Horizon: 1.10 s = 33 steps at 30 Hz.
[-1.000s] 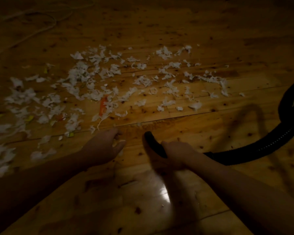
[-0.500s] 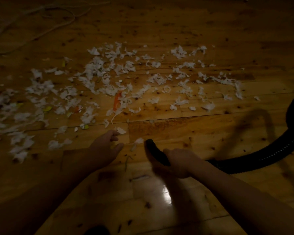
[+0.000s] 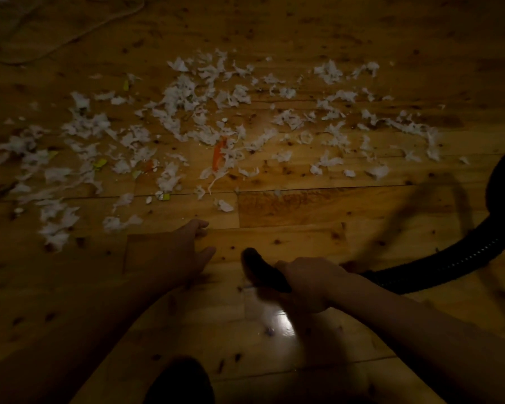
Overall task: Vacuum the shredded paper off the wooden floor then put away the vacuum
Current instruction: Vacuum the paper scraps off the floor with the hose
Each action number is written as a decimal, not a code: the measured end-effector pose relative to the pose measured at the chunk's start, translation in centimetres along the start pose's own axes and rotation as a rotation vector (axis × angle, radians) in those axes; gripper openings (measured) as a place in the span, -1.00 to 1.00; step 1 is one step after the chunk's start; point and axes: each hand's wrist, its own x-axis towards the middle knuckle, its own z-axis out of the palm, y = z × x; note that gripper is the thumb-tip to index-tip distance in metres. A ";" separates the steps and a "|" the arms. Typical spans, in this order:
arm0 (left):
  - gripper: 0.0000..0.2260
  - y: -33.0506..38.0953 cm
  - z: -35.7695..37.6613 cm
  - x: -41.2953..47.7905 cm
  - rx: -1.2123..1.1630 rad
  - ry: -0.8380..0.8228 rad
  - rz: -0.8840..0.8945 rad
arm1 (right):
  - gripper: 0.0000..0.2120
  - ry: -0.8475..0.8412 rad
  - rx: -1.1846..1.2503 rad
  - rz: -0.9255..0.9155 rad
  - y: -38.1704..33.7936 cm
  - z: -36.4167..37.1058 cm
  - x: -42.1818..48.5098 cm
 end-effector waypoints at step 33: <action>-0.43 -5.3 -1.8 1.7 -0.002 0.116 -0.161 | -0.66 0.011 0.014 -0.026 -7.9 -4.4 5.2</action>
